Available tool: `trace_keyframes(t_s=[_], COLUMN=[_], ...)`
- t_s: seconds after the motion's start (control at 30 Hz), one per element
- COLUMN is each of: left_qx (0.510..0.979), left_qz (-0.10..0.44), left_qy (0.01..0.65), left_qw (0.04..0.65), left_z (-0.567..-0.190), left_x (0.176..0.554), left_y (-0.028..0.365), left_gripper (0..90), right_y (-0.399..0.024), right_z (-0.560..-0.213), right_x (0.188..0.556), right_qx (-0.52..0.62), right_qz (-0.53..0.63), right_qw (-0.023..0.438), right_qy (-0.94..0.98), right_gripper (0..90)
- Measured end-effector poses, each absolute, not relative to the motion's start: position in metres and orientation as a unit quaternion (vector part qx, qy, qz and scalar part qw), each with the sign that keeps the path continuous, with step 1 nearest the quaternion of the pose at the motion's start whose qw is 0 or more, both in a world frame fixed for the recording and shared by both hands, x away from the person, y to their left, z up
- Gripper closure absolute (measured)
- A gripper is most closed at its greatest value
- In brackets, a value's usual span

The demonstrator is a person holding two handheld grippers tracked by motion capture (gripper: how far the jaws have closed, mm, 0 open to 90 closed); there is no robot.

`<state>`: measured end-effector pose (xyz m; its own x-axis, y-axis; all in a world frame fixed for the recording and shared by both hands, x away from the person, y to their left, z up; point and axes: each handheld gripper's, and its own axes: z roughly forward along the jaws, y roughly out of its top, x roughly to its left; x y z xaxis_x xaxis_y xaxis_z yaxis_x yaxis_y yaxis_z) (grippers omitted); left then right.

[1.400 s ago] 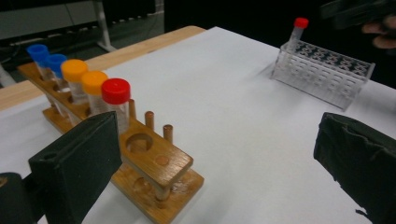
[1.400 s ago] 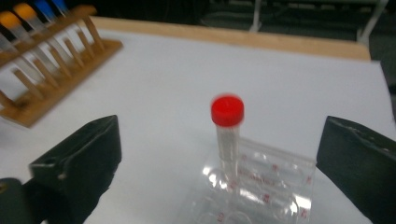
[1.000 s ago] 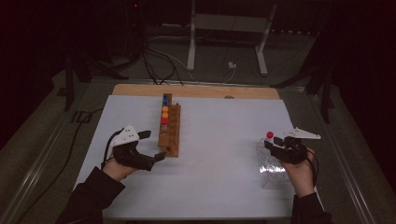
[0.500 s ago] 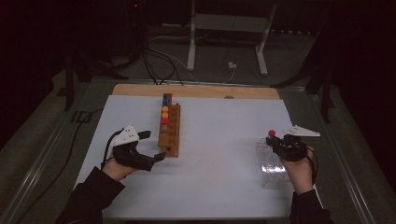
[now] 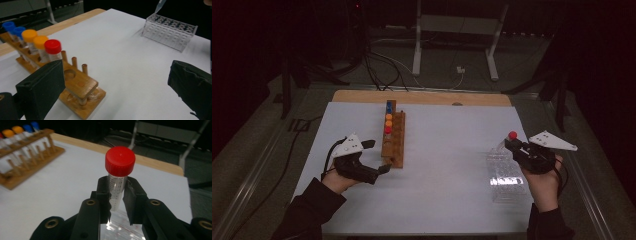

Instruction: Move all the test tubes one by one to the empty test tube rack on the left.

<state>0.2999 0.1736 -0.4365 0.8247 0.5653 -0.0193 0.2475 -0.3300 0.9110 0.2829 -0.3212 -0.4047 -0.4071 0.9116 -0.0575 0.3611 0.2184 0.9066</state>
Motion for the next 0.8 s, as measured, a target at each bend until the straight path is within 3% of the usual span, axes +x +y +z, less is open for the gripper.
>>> trace_keyframes(t_s=[0.43, 0.8], left_qx=[0.803, 0.81], left_qz=[0.129, 0.106], left_qy=[0.23, 0.195], left_qw=[0.534, 0.543], left_z=[-0.426, -0.417], left_x=[0.297, 0.295], left_y=[0.159, 0.123], left_gripper=[1.9, 2.1], right_y=[-0.271, -0.233], right_z=[-0.416, -0.429], right_x=[0.278, 0.271], right_qx=[0.393, 0.356], right_qz=[0.441, 0.436], right_qw=[0.27, 0.227], right_qy=[0.76, 0.795], right_gripper=[75.2, 75.2])
